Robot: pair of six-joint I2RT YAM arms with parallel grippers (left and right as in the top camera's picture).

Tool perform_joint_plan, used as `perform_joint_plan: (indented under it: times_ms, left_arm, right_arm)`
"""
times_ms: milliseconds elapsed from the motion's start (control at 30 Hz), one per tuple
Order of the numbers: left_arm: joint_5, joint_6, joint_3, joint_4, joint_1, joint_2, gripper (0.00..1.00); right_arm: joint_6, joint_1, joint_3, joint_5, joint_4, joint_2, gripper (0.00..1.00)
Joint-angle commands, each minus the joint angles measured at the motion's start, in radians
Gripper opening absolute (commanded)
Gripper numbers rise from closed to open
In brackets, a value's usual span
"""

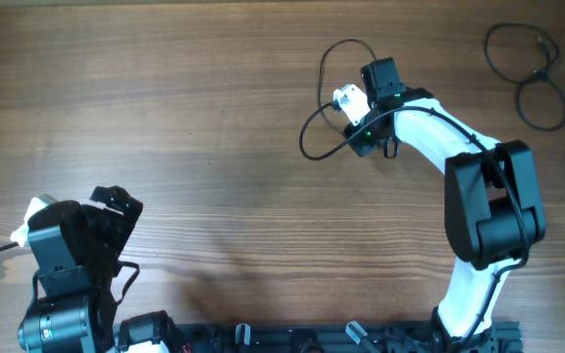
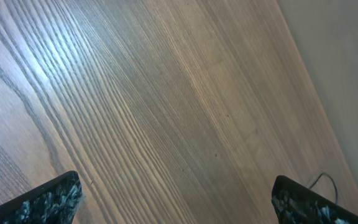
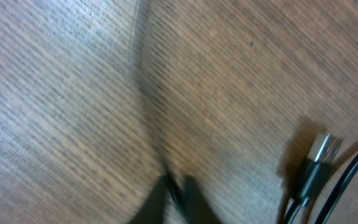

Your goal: Untangle cables

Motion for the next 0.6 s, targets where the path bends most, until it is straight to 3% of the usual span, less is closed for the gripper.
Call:
perform_joint_plan:
  times_ms: [0,367,500,533,567]
  left_arm:
    - [0.001,-0.002,0.002,0.003,0.006,-0.002,1.0]
    - [0.001,-0.002,0.002,0.003,0.006,-0.002,1.0]
    - [0.001,-0.002,0.002,0.003,0.006,-0.002,1.0]
    - [0.001,-0.002,0.002,0.003,0.006,-0.002,1.0]
    - [0.001,-0.002,0.002,0.003,0.006,-0.002,1.0]
  right_arm:
    - [0.095,-0.003,-0.003,0.079,-0.066,0.034,0.04]
    - [0.09,-0.036,-0.002,0.074,-0.099,-0.385,0.04]
    - [0.102,-0.108,-0.002,0.077,-0.054,-0.437,0.05]
    - [0.103,-0.122,-0.002,0.072,-0.045,-0.423,0.15]
    - [0.102,-0.141,-0.002,0.066,-0.044,-0.401,0.35]
